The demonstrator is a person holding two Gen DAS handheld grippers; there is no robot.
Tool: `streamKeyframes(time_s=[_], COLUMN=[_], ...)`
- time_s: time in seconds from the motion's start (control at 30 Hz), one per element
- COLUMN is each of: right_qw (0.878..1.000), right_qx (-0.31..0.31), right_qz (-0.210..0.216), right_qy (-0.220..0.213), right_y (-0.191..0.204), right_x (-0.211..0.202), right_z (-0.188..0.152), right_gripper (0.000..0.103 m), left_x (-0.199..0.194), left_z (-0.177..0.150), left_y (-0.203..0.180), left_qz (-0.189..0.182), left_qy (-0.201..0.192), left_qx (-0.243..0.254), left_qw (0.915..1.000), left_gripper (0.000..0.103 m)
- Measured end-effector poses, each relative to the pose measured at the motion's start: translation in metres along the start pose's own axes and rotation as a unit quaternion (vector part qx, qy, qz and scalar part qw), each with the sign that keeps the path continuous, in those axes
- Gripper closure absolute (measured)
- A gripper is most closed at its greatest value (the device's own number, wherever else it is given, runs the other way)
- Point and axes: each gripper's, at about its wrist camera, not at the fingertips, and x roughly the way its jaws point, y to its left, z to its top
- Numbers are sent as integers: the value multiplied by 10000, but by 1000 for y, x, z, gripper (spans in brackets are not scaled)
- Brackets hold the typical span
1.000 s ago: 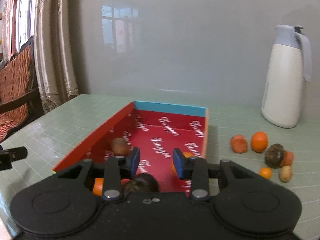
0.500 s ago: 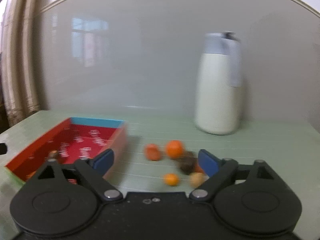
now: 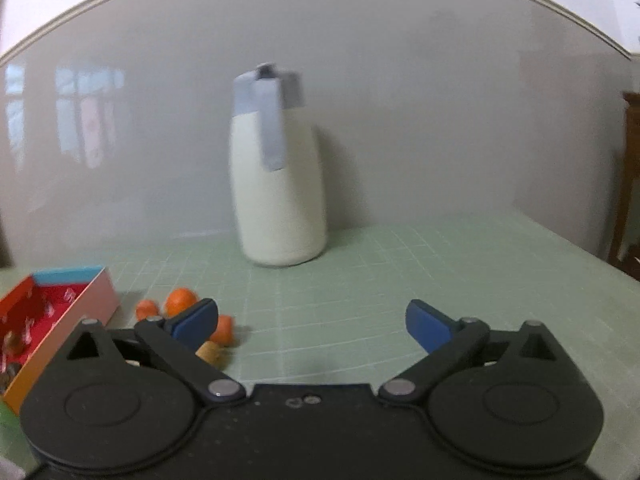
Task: Organize fruits
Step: 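Withdraw the open right gripper from the box, then move the left gripper to the tan round fruit and close on it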
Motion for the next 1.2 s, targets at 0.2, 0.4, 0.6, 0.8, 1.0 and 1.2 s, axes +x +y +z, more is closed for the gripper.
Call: streamKeyframes(time_s=[0.2, 0.4, 0.6, 0.8, 1.0, 1.2], right_qw=[9995, 9979, 9962, 9932, 9908, 9890], right_qx=[154, 364, 439, 665, 752, 824], right_qz=[-283, -532, -741, -953, -1122, -1224], right_qy=[15, -99, -99, -111, -110, -83], right_y=[-26, -47, -71, -98, -113, -122], right_x=[4, 11, 18, 19, 18, 22], right_z=[-5, -2, -1, -2, -2, -2], right_gripper=[2, 2, 2, 2, 2, 2], left_x=[5, 18, 30, 34, 47, 58], left_z=[-1, -6, -13, -15, -19, -22], left_y=[-38, -78, -115, -142, -168, -185], left_qz=[-359, -704, -867, -1067, -1199, -1327], left_qy=[1, 193, 340, 399, 637, 846], left_qx=[100, 262, 479, 570, 687, 691], left_qw=[9993, 9970, 9945, 9919, 9884, 9851], left_gripper=[1, 1, 1, 1, 25, 47])
